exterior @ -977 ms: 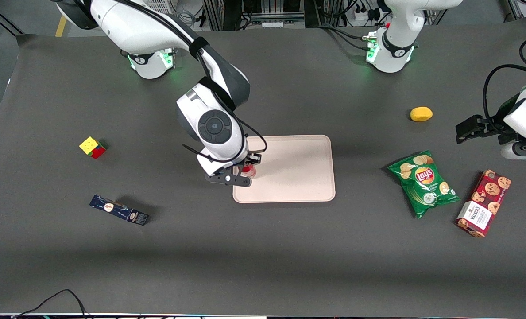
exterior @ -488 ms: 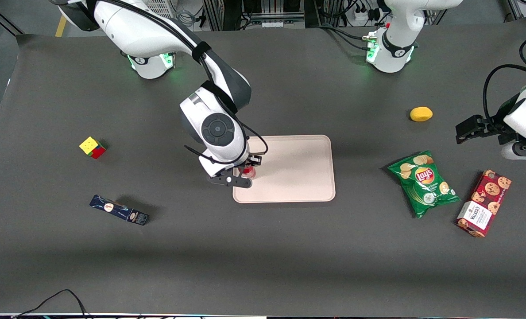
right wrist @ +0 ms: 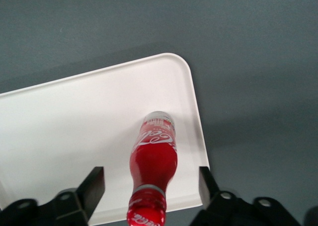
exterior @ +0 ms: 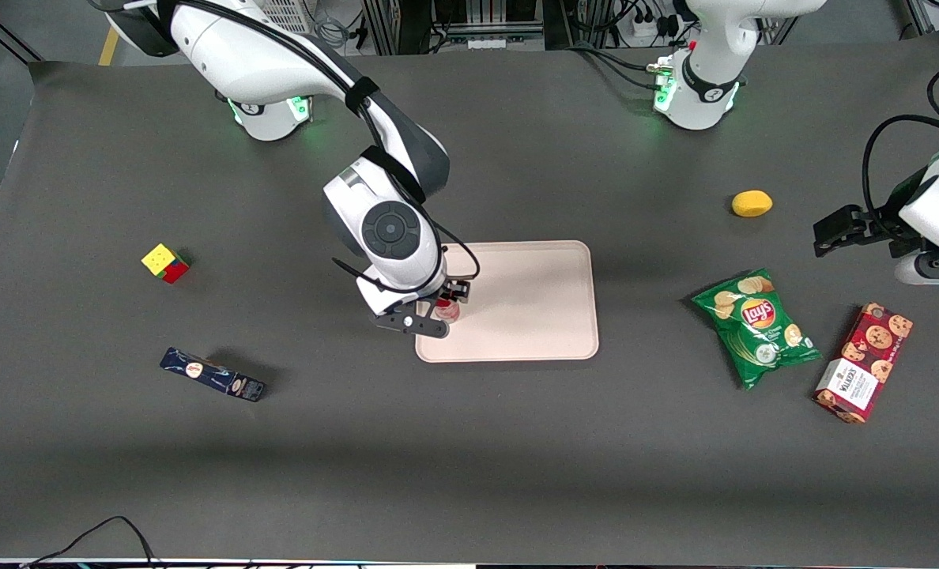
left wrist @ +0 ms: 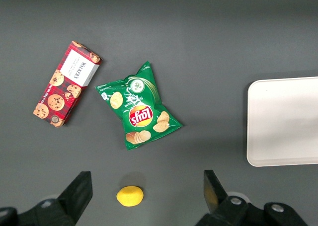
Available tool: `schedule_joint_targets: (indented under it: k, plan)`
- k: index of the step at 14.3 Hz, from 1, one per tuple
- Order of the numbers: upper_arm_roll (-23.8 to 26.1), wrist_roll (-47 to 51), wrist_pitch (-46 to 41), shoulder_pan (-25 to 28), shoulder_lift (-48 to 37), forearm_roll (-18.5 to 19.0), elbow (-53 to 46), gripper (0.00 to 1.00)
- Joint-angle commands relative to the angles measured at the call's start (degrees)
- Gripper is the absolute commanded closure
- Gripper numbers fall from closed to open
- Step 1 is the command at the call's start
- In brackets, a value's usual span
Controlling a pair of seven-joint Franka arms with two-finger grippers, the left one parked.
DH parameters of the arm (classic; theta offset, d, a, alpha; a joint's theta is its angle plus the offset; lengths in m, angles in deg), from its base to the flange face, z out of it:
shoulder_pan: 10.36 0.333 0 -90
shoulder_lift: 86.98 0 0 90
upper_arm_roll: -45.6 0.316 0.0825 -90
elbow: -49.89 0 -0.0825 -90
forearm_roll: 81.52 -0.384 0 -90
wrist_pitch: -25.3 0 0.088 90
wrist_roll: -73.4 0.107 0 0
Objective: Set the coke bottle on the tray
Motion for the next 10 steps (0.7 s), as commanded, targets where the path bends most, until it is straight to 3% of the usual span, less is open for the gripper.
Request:
schedule_joint_targets:
  k: [1,5,10]
  plan:
    - [0.9,0.7,0.2,-1.7,-4.1,0.7,0.4,0.0]
    - [1.6,-10.6,-6.0,-8.3,-11.8,-0.6,1.6,0.0]
    - [1.2,-27.2,-6.2,-17.3,-22.8,-0.6,9.9,0.0]
